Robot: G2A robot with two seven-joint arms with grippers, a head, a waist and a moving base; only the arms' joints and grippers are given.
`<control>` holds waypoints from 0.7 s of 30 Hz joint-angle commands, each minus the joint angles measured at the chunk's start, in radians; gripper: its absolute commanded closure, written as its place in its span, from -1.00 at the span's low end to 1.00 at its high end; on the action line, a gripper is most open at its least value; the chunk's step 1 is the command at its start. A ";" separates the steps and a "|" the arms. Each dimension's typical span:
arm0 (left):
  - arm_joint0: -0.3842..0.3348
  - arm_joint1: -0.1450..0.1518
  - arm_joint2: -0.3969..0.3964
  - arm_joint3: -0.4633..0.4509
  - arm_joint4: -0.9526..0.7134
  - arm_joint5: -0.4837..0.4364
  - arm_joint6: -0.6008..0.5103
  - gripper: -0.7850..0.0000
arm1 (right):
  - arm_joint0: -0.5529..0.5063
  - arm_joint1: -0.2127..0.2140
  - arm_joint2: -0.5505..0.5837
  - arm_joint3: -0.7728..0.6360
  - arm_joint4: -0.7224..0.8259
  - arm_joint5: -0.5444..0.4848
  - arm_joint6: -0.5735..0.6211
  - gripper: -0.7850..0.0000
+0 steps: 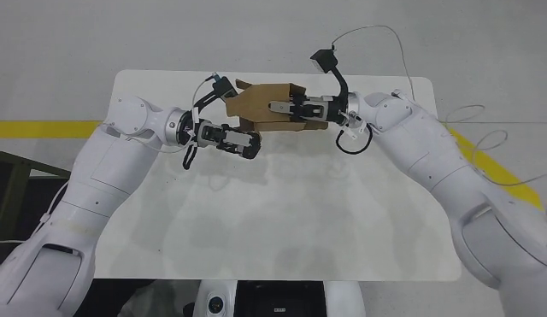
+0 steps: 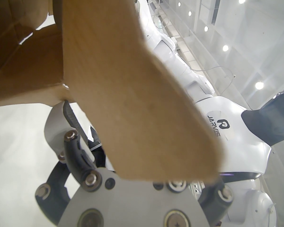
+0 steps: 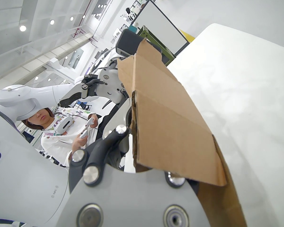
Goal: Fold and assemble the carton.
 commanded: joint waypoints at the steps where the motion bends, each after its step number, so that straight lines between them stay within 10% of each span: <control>1: -0.001 -0.001 0.001 0.004 0.000 0.001 -0.001 -1.00 | -0.004 -0.003 0.005 -0.008 -0.007 0.003 0.003 1.00; 21: -0.006 -0.004 -0.021 0.021 0.002 0.002 -0.002 -1.00 | -0.042 -0.019 0.045 -0.040 -0.042 0.033 0.033 1.00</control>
